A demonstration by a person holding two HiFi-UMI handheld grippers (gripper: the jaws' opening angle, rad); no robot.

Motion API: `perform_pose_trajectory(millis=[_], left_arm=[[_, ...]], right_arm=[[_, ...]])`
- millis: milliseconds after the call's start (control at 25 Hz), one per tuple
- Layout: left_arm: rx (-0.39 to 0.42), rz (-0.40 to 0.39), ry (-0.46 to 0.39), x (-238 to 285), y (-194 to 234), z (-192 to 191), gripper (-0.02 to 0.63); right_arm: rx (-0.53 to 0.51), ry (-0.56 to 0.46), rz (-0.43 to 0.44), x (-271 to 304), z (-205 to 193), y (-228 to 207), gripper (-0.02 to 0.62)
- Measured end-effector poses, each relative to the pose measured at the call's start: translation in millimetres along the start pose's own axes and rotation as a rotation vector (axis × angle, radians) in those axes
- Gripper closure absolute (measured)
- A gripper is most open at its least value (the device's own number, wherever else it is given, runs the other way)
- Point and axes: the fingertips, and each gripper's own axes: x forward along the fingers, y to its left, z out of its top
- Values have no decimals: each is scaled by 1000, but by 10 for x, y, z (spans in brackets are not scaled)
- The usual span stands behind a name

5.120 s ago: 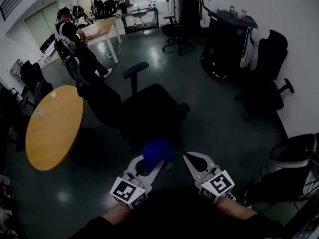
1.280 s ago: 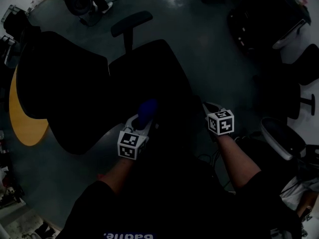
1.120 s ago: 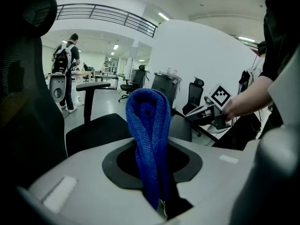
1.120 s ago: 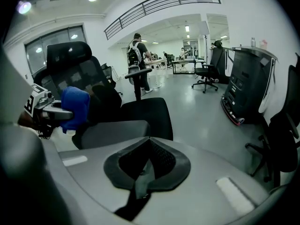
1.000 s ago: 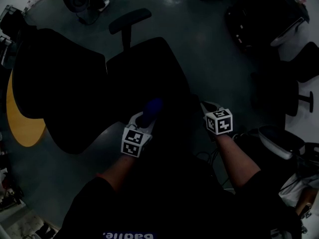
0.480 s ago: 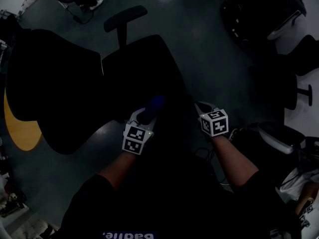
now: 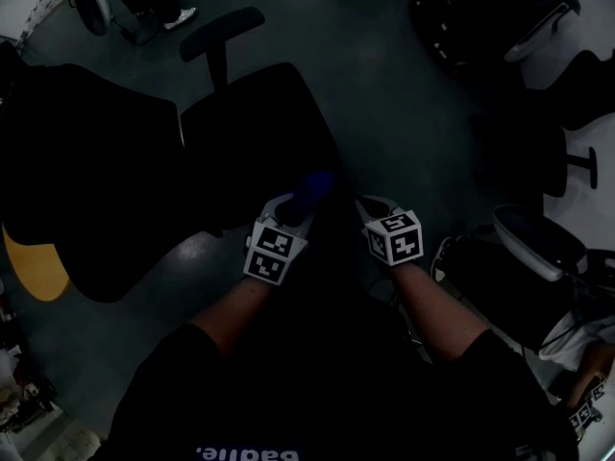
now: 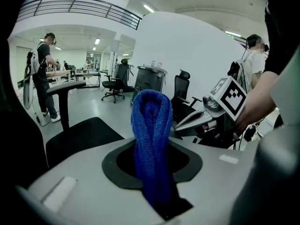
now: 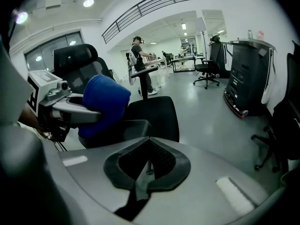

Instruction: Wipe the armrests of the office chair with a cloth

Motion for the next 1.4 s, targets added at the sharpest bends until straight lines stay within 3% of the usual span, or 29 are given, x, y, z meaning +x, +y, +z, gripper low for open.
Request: perform_pose_trajectory(millis=[560, 920, 1160, 1400], left_arm=[[16, -65, -16, 538, -326, 330, 488], [19, -161, -73, 642, -803, 491, 488], [-5, -108, -115, 76, -623, 369, 488], [-15, 52, -99, -548, -276, -104, 488]], right_arm=[[13, -5, 8, 27, -33, 0, 594], [-21, 2, 27, -38, -31, -86, 595], [-48, 15, 71, 8, -88, -21, 595], [-40, 20, 112, 37, -214, 16, 594]])
